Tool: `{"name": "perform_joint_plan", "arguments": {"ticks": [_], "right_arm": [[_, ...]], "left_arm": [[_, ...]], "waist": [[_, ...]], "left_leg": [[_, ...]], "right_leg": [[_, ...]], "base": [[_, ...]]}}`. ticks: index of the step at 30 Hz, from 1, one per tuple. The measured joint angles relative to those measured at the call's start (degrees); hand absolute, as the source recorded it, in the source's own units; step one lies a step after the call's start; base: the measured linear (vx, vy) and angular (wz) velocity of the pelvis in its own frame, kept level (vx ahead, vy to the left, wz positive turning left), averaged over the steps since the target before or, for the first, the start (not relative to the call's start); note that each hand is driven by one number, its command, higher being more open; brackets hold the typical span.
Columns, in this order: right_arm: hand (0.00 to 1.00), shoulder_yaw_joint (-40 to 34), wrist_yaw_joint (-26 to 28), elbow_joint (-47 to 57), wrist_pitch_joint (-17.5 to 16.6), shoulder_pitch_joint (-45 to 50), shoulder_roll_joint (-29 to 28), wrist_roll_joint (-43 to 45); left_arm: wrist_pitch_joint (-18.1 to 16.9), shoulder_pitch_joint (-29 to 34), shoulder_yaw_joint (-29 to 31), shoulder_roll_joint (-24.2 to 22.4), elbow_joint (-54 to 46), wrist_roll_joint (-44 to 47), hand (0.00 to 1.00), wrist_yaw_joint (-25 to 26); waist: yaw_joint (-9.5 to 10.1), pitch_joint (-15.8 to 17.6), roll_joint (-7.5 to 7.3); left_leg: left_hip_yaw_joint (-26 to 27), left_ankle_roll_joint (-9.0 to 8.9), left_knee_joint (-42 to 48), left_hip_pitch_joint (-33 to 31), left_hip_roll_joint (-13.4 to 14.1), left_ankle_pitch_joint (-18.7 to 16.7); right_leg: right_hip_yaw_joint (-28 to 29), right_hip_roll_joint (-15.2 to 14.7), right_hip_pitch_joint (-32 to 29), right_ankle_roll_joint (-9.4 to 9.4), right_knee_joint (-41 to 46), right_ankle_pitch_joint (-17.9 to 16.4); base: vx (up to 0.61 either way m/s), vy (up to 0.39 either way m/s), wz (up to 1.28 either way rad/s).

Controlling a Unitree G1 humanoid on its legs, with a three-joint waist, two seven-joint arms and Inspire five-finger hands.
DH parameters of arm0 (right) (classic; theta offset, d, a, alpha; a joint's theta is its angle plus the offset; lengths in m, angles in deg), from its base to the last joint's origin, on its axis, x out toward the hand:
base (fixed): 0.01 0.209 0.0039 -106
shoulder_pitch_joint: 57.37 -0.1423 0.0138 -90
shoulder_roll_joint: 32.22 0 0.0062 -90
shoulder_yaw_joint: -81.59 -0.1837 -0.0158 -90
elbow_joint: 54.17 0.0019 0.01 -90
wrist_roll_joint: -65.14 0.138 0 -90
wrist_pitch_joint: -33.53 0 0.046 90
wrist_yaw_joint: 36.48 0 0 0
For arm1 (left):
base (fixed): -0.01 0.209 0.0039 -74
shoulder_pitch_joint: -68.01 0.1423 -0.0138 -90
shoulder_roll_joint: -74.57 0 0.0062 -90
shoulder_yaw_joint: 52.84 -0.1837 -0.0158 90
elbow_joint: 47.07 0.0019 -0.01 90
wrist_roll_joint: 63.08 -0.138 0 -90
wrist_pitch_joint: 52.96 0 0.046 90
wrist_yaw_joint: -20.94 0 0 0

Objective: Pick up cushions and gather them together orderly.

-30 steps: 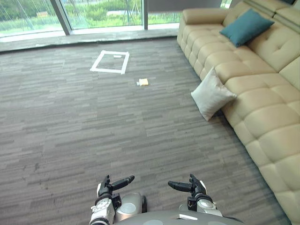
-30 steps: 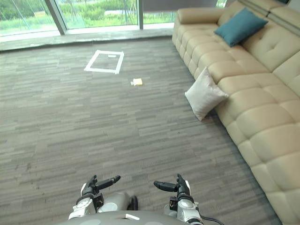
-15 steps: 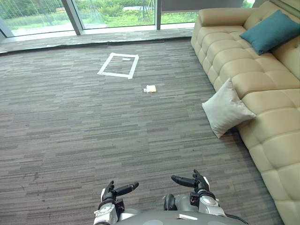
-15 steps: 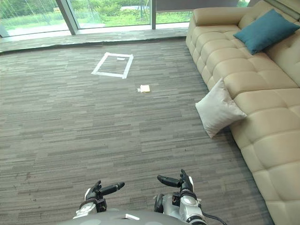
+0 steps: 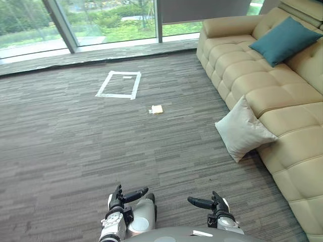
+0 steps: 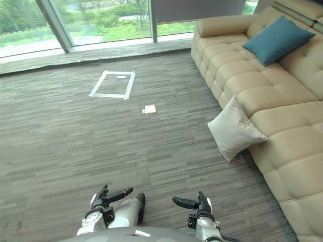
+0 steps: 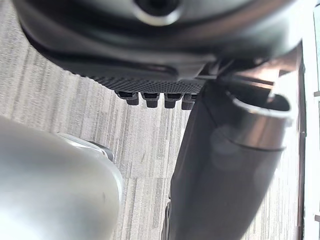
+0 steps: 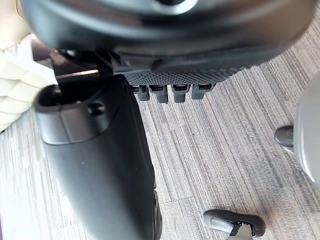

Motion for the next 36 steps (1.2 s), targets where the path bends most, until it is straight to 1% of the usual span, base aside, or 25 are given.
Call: {"name": "perform_joint_plan", "arguments": {"ticks": [2, 4, 5, 7, 8, 9, 10, 12, 13, 14, 15, 19, 20, 21, 22, 23, 24, 25, 26, 28, 30, 31, 33, 35, 36], "right_arm": [[1.0, -0.01, 0.22, 0.07, 0.08, 0.17, -0.42, -0.04], [1.0, 0.01, 0.95, 0.39, 0.02, -0.13, -0.45, -0.07], [1.0, 0.0, 1.09, 0.58, 0.0, -0.36, -0.46, -0.07], [1.0, 0.0, 1.15, 1.61, -0.4, -0.36, -0.17, -0.06], [1.0, 0.01, 1.14, 1.63, -0.92, -0.3, -0.09, -0.11], [1.0, 0.02, 1.14, 1.63, -1.19, -0.27, -0.1, -0.13], [1.0, 0.0, 1.14, 1.84, -1.84, -0.23, -0.18, -0.11], [1.0, -0.03, 1.14, 2.46, -2.16, -0.28, -0.19, -0.12], [1.0, -0.06, 1.16, 3.0, -2.32, -0.47, -0.2, -0.11], [1.0, -0.11, 1.31, 3.0, -2.36, -0.94, -0.32, -0.06], [1.0, -0.32, 1.57, 2.71, -2.36, -1.29, -0.35, -0.05], [1.0, -3.9, 1.73, 2.85, -1.9, -1.39, -0.26, -1.04], [1.0, -4.65, 1.75, 2.84, -1.68, -1.39, -0.19, -1.06], [1.0, -4.83, 1.67, 2.72, -1.11, -1.19, 0.12, -1.07], [1.0, -4.78, 1.67, 2.73, -1.0, -1.13, 0.14, -1.07], [1.0, -4.55, 1.68, 2.8, -0.9, -0.69, 0.66, -1.08], [1.0, -4.57, 1.47, 2.71, -0.71, -0.48, 1.11, -1.06], [1.0, -4.54, 1.12, 2.65, -0.62, -0.44, 1.07, -1.03], [1.0, -4.5, 0.91, 2.55, -0.5, -0.4, 0.85, -0.99], [1.0, -4.56, 0.8, 2.44, -0.41, -0.1, 0.75, -0.93], [1.0, -4.58, 0.47, 2.44, -0.32, 0.03, 0.74, -0.89], [1.0, -4.6, 0.09, 2.45, -0.1, 0.09, 0.74, -0.86], [1.0, -4.48, -0.36, 2.49, -0.05, 0.43, 0.89, -0.82], [1.0, -3.55, -0.38, 2.56, 0.02, 0.78, 1.49, -0.38], [1.0, -2.69, -0.37, 2.47, 0.09, 1.15, 1.8, -0.2]], "left_arm": [[0.57, -0.36, 1.35, 0.08, 1.16, -0.09, 1.0, -0.12], [0.76, -0.71, 1.51, 0.17, 2.4, 0.0, 1.0, 0.4], [0.88, -0.79, 1.49, 0.2, 2.75, -0.02, 1.0, 0.53], [1.34, -0.84, 0.94, 0.1, 3.45, -0.01, 1.0, 0.78], [1.3, -0.46, 0.77, 0.0, 3.38, 0.0, 1.0, 0.95], [1.29, -0.47, 0.77, -0.01, 3.35, 0.04, 1.0, 1.0], [1.29, -0.22, 0.73, 0.12, 3.39, 0.02, 1.0, 0.96], [1.32, -0.06, 0.71, 0.14, 3.4, 0.02, 1.0, 0.96], [1.38, 0.02, 0.48, 0.19, 3.59, -0.01, 1.0, 0.98], [1.67, 0.07, -1.06, 0.69, 3.84, -0.06, 1.0, 0.97], [1.93, 0.22, -3.17, 1.33, 4.73, -0.23, 1.0, 0.6], [1.99, -0.16, -3.72, 0.05, 5.19, -2.38, 1.0, -0.44], [2.0, -0.16, -3.58, -0.03, 5.03, -2.57, 1.0, -0.45], [2.02, 0.02, -2.87, -0.29, 4.23, -2.9, 1.0, -0.48], [2.02, 0.05, -2.71, -0.34, 4.07, -2.98, 1.0, -0.49], [2.05, 0.23, -2.43, -0.56, 3.33, -3.22, 1.0, -0.56], [1.91, 0.64, -2.32, -0.59, 2.06, -3.24, 1.0, -0.5], [1.88, 0.69, -2.15, -0.59, 1.47, -3.24, 1.0, -0.5], [1.84, 0.63, -1.95, -0.62, 0.55, -3.21, 1.0, -0.45], [1.77, 0.55, -1.27, -0.75, -0.45, -3.17, 1.0, -0.23], [1.56, 0.39, -1.37, -0.76, -0.73, -3.18, 1.0, -0.22], [1.44, 0.15, -1.43, -0.63, -0.96, -3.18, 1.0, -0.25], [0.94, 0.14, -1.48, -0.67, -0.9, -2.92, 1.0, -0.12], [0.89, 0.26, -1.47, -1.06, -0.68, -2.03, 1.0, 0.01], [0.79, 0.34, -1.46, -1.12, -0.21, -1.25, 1.0, 0.07]], "waist": [[0.01, -0.64, -0.49], [0.02, -0.31, -0.38], [-0.11, -0.08, -0.16], [-0.34, 0.45, 0.47], [-0.52, 0.6, 0.86], [-0.52, 0.6, 0.79], [-0.92, 0.42, 0.5], [-1.18, 0.42, 0.46], [-1.6, 0.44, 0.5], [-2.12, 0.49, 0.58], [-3.06, 0.38, 0.53], [-3.38, 0.16, 2.73], [-3.35, 0.17, 2.91], [-3.37, 0.26, 3.24], [-3.38, 0.27, 3.32], [-3.29, 0.23, 3.78], [-3.21, 0.24, 4.03], [-3.13, 0.34, 3.98], [-2.83, 0.59, 3.49], [-2.03, 0.9, 2.57], [-1.71, 1.01, 2.26], [-1.72, 1.18, 1.84], [-1.68, 1.17, 1.55], [-1.26, 0.81, 2.32], [-0.98, 0.15, 2.92]], "left_leg": [[3.51, 2.15, 2.3, 1.66, -0.52, -3.44], [6.57, 3.69, 0.83, 5.94, -0.89, -5.75], [7.15, 3.98, 0.16, 7.73, -1.07, -6.2], [8.43, 4.45, -3.31, 14.01, -1.23, -6.93], [8.95, 4.45, -5.98, 17.48, -1.24, -6.92], [9.2, 4.44, -7.24, 18.91, -1.22, -6.92], [10.09, 4.21, -10.83, 22.71, -1.09, -6.97], [11.16, 3.61, -12.92, 24.46, -0.91, -6.97], [12.46, 2.75, -14.59, 25.71, -0.76, -7.06], [12.95, 1.92, -15.54, 27.02, -0.7, -7.22], [12.06, 1.45, -15.92, 28.27, -0.45, -7.49], [9.11, 0.81, -12.6, 28.36, 1.54, -7.02], [8.06, 0.74, -8.56, 27.34, 2.28, -7.05], [6.2, -0.6, 1.22, 24.4, 3.91, -6.4], [5.84, -1.04, 3.35, 23.67, 4.2, -6.08], [3.38, -4.39, 14.3, 18.9, 5.65, -2.94], [1.87, -4.6, 25.81, 13.27, 7.23, -2.15], [1.8, -4.09, 29.59, 10.96, 7.67, -2.61], [2.05, -3.64, 31.72, 7.96, 7.66, -4.43], [3.4, -2.22, 27.44, 5.06, 7.3, -7.27], [3.13, -1.6, 21.23, 3.43, 6.27, -8.72], [0.63, -1.27, 12.95, 1.73, 3.78, -8.89], [-5.27, -2.05, 1.71, -0.08, 0.04, -6.97], [-7.72, -1.93, -3.9, -0.38, -0.53, -4.04], [-7.46, -1.83, -3.06, 0.09, -0.38, 1.55]], "right_leg": [[3.9, -1.76, -2.57, 0.09, 7.0, 0.05], [4.87, -2.79, -10.62, 3.32, 25.38, 2.88], [4.52, -3.15, -13.28, 3.71, 31.35, 3.18], [-0.3, -3.67, -17.54, 2.55, 39.86, 2.5], [-4.24, -4.27, -19.09, 1.37, 39.98, 1.8], [-6.34, -4.49, -19.66, 0.99, 39.41, 1.58], [-12.41, -4.66, -21.93, 0.35, 34.92, 1.23], [-16.23, -4.28, -23.82, 0.12, 29.08, 1.39], [-18.72, -3.13, -25.66, 0.01, 22.39, 1.84], [-19.23, -1.17, -26.26, -1.17, 15.56, 4.68], [-18.61, 0.54, -24.76, -6.42, 12.48, 12.03], [-18.99, 2.26, -23.12, -7.45, 13.86, 7.99], [-19.13, 2.85, -21.65, -7.59, 13.02, 7.42], [-19.28, 4.25, -18.34, -7.79, 10.58, 6.95], [-19.29, 4.49, -17.76, -7.83, 10.15, 6.87], [-19.16, 5.83, -15.1, -8.07, 7.71, 6.61], [-18.17, 7.47, -12.57, -8.7, 5.71, 6.15], [-17.28, 7.94, -11.32, -9.01, 5.13, 5.74], [-15.59, 8.11, -9.14, -8.97, 4.25, 5.48], [-12.62, 7.85, -6.77, -8.77, 2.89, 5.57], [-10.62, 7.25, -5.38, -8.23, 1.9, 5.32], [-8.42, 6.02, -3.68, -7.21, 0.8, 4.81], [-5.96, 4.07, -2.74, -5.03, 0.54, 2.74], [-4.17, 3.74, -2.29, -3.38, 1.76, 0.6], [-2.33, 3.44, -1.6, -2.26, 3.05, -1.42]], "base": [[0.43, 0.341, -0.76], [0.38, 0.333, -0.72], [0.23, 0.175, -0.42], [0.24, 0.109, -0.3], [0.26, 0.086, -0.2], [0.3, 0.044, -0.25], [0.2, 0.011, -0.25], [0.27, -0.023, -0.35], [0.42, -0.067, -0.45], [0.49, -0.097, -0.26], [0.46, -0.098, -0.06], [0.49, -0.174, -0.08], [0.37, -0.186, 0.03], [0.36, -0.18, 0.04], [0.31, -0.164, 0.0], [0.35, -0.108, -0.16], [0.28, -0.076, -0.31], [0.28, -0.012, -0.58], [0.23, 0.024, -0.85], [0.27, 0.054, -0.86], [0.23, 0.1, -0.61], [0.35, 0.201, -0.64], [0.37, 0.248, -0.59], [0.42, 0.314, -0.49], [0.34, 0.243, -0.57]]}}
